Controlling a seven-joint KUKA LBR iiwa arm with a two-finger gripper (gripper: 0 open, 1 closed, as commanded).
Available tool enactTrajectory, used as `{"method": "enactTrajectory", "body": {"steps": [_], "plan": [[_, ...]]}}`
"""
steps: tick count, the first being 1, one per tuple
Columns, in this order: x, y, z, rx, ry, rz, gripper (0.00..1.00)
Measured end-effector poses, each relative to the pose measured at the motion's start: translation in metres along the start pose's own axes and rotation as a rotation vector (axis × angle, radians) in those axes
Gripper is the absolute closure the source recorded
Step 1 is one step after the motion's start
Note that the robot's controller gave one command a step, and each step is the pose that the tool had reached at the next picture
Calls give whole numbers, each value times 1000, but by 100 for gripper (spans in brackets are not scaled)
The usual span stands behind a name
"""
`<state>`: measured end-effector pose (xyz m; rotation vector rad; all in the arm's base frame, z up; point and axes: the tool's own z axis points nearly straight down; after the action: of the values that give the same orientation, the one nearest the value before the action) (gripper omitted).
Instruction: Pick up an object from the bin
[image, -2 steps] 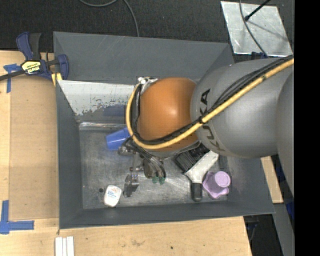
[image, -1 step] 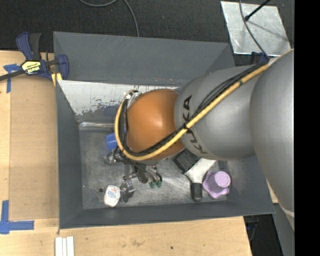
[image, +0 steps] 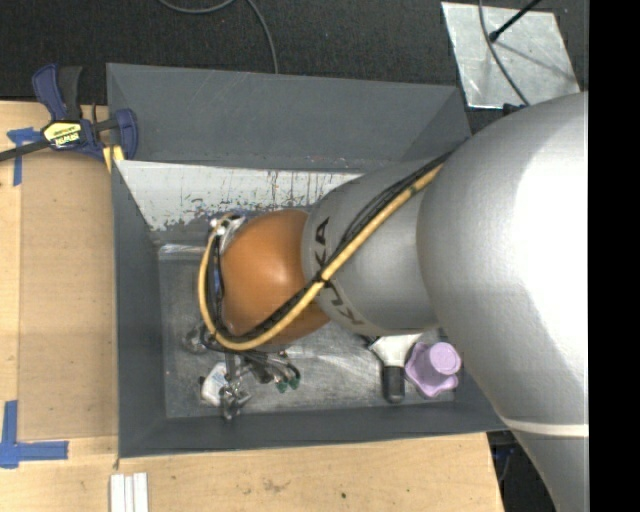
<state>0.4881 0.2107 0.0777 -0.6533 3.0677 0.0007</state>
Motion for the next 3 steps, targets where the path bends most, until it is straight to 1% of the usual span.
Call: {"method": "enactTrajectory", "body": {"steps": [1,2,3], "plan": [[-1,5,0,0,-6,-142,0],[4,-3,2,0,-1,-278,0],[1,-5,3,-1,-8,-322,100]]}}
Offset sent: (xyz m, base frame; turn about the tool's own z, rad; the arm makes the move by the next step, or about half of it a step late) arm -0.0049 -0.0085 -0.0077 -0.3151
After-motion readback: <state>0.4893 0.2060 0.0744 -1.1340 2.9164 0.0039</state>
